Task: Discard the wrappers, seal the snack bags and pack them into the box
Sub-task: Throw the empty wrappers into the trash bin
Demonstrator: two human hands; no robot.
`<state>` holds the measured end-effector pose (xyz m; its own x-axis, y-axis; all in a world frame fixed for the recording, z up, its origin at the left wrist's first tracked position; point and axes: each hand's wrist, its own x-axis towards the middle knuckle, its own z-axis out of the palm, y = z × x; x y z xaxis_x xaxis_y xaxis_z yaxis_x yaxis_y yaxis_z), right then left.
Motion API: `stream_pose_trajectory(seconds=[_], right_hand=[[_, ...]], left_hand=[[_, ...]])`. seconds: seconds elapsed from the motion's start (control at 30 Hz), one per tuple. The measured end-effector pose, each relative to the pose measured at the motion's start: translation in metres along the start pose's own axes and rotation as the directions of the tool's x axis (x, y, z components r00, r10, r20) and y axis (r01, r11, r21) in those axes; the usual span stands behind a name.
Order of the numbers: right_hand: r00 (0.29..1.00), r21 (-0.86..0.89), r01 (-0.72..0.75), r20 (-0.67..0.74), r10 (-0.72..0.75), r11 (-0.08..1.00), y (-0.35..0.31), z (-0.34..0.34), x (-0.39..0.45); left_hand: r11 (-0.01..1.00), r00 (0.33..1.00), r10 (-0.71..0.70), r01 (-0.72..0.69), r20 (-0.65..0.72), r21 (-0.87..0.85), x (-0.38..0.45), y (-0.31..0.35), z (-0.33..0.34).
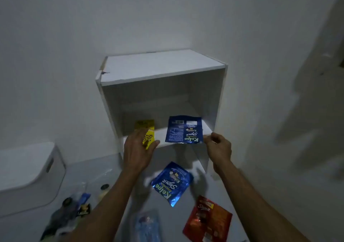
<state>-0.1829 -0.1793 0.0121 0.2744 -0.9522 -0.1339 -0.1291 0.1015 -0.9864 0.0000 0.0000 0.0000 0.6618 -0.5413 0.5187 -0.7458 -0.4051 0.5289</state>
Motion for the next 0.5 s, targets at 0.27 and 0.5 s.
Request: stream_pose_trajectory(seconds=[0.27, 0.5], right_hand=[[0.988, 0.021, -0.115, -0.104, 0.116, 0.993, 0.021, 0.051, 0.026], [0.956, 0.151, -0.171, -0.213, 0.201, 0.974, 0.035, 0.076, 0.044]], left_hand=[[0.951, 0.987, 0.055, -0.098, 0.152, 0.292, -0.006, -0.058, 0.041], [0.979, 0.991, 0.135, -0.136, 0.015, 0.149, -0.001, -0.064, 0.054]])
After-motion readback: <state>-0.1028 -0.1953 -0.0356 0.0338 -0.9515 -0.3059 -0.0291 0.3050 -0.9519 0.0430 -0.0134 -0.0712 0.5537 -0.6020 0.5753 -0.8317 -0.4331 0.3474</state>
